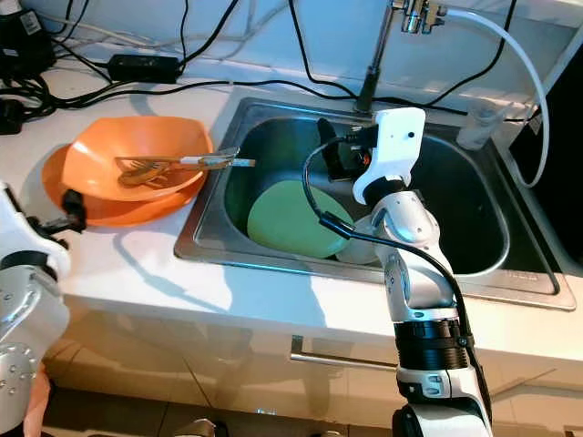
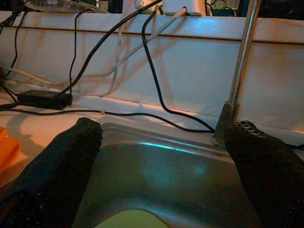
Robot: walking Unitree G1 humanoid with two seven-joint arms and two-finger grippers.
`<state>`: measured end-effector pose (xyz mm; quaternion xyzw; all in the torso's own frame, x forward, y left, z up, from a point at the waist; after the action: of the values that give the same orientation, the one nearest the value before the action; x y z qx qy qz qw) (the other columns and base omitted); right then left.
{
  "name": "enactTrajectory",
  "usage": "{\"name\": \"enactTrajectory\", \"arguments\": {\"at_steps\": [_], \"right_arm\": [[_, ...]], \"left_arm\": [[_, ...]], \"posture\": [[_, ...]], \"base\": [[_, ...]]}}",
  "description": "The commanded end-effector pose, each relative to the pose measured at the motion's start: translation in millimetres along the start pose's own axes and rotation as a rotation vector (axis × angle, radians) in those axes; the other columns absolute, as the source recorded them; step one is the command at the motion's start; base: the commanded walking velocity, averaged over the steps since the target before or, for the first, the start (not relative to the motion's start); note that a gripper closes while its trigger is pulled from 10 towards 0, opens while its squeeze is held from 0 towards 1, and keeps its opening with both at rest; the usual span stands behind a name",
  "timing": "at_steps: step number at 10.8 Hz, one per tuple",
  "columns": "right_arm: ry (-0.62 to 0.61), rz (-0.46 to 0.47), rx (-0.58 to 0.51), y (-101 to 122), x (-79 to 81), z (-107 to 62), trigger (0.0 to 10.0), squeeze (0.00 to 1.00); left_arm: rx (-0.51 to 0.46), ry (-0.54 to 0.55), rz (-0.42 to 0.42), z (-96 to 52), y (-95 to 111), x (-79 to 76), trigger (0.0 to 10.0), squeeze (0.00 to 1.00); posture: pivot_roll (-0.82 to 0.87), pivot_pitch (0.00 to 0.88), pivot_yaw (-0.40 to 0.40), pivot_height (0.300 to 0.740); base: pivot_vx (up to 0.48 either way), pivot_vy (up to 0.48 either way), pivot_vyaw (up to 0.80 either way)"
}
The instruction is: Kitchen organization
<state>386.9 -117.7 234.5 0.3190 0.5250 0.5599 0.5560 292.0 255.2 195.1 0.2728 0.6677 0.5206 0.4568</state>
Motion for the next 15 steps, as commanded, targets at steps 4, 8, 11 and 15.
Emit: {"name": "enactTrajectory", "arguments": {"at_steps": [4,8,11,15], "right_arm": [[-0.029,-0.021,0.005,-1.0,-13.4,-1.5,10.0,0.00],[-0.040,-0.045,0.010,-0.3,-21.7,-1.3,10.0,0.00],[-0.040,-0.044,0.013,-1.5,-21.7,-1.7,10.0,0.00],[-0.049,-0.049,0.011,-0.9,-25.6,-1.0,10.0,0.00]], "left_arm": [[-0.092,-0.121,0.092,2.9,14.8,-28.8,10.0,1.00],[-0.106,-0.161,0.104,8.7,12.8,-41.4,10.0,1.00],[-0.089,-0.127,0.121,10.3,7.3,-32.3,10.0,1.00],[-0.018,-0.064,0.120,12.5,-12.8,-16.2,10.0,1.00]], "posture": [[0.06,0.069,-0.074,0.740],[0.04,0.066,-0.081,0.740],[0.05,0.071,-0.081,0.740],[0.04,0.072,-0.080,0.740]], "base": [[0.000,0.000,0.00],[0.000,0.000,0.00],[0.000,0.000,0.00],[0.000,0.000,0.00]]}}
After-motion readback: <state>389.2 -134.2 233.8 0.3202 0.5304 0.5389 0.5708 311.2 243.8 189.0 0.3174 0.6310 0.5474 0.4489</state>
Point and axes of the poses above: a point about 5 cm out from each wrist's last joint towards the gripper, its own z axis pointing out of the wrist towards the gripper, its own y axis along the axis of the wrist's last joint, x = y × z, the point moved 5 cm from there along z, pointing out of the wrist towards the gripper, and after that the axes turned 15 degrees about -z, right-handed, at the moved point
